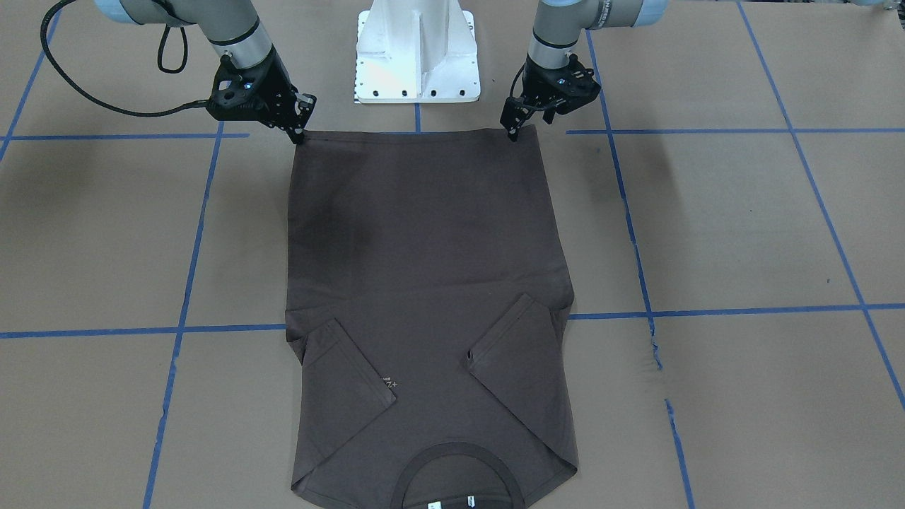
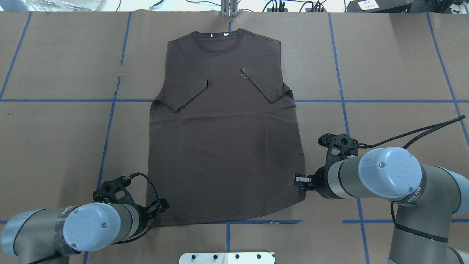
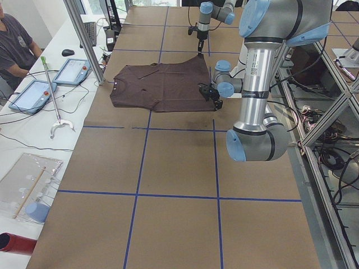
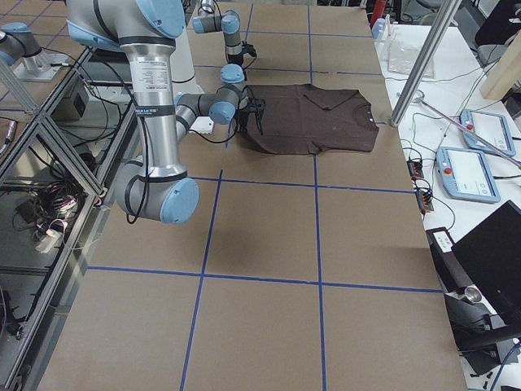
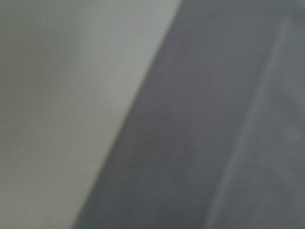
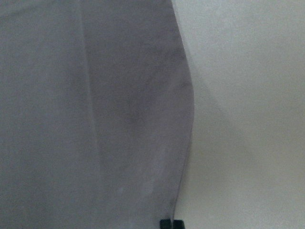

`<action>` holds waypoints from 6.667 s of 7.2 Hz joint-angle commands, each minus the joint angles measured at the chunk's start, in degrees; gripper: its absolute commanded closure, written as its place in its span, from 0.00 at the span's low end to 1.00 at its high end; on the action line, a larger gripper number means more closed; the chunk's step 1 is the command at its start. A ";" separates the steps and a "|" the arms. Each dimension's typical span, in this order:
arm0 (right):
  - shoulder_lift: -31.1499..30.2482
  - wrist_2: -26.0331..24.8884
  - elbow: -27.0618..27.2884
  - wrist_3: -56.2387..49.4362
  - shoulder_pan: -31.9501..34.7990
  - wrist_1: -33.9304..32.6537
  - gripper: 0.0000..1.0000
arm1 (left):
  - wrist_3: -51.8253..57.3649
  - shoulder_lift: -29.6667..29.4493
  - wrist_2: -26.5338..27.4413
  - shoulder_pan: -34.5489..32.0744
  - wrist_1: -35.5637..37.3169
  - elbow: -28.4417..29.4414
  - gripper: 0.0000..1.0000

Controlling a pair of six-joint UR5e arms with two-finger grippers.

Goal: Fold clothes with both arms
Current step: 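Lower the left gripper to the other hem corner and grasp both hem corners, then lift the hem with both grippers and fold it toward the collar, then lay the hem down near the collar and open both grippers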

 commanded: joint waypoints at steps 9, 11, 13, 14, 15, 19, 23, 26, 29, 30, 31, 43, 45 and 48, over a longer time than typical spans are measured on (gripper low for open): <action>0.13 0.00 0.59 0.08 0.47 -0.07 1.00 | -3.24 -0.32 0.05 2.38 0.92 1.05 1.00; 0.04 0.00 0.59 -0.01 0.47 -0.07 1.00 | -3.24 -0.50 -0.03 2.29 0.92 0.70 1.00; 0.13 0.43 0.68 -0.01 0.56 -0.07 1.00 | -3.15 -0.59 -0.03 1.59 1.01 0.52 1.00; 0.04 1.31 0.59 -0.01 0.90 -0.07 1.00 | -3.06 -0.59 -0.12 1.41 0.92 0.52 1.00; -0.04 1.58 0.51 0.08 1.08 -0.07 1.00 | -2.98 -0.59 -0.12 1.06 1.01 0.44 1.00; -1.10 6.31 2.17 0.08 1.35 -0.59 1.00 | 1.31 0.29 -0.47 0.27 9.17 -10.08 1.00; -8.11 11.42 10.94 0.08 -3.73 -0.33 1.00 | 3.44 -0.06 -0.56 6.76 20.51 -20.56 1.00; -6.82 11.34 11.14 -2.53 -1.40 -0.25 1.00 | 3.52 -2.50 -0.65 4.15 20.52 -20.23 1.00; -2.87 11.77 7.30 -8.06 8.16 0.02 1.00 | 15.54 -3.22 -0.91 -6.73 20.52 -18.91 1.00; -1.99 12.04 4.84 -10.88 11.94 0.02 1.00 | 17.05 -5.05 -2.31 -12.07 20.17 -16.38 1.00; 0.28 13.35 1.68 -14.21 16.85 -0.16 1.00 | 23.42 -8.20 -5.02 -17.00 20.08 -11.74 1.00; 36.96 19.69 -55.92 -20.57 32.11 6.70 1.00 | 35.43 -24.05 -6.36 -36.12 -12.24 33.81 1.00; 37.83 20.47 -55.22 -19.79 32.02 6.79 1.00 | 35.35 -24.75 -6.36 -36.38 -13.40 34.10 1.00; 37.66 21.09 -53.99 -19.78 31.85 6.79 1.00 | 35.17 -25.37 -6.36 -36.38 -13.49 34.01 0.99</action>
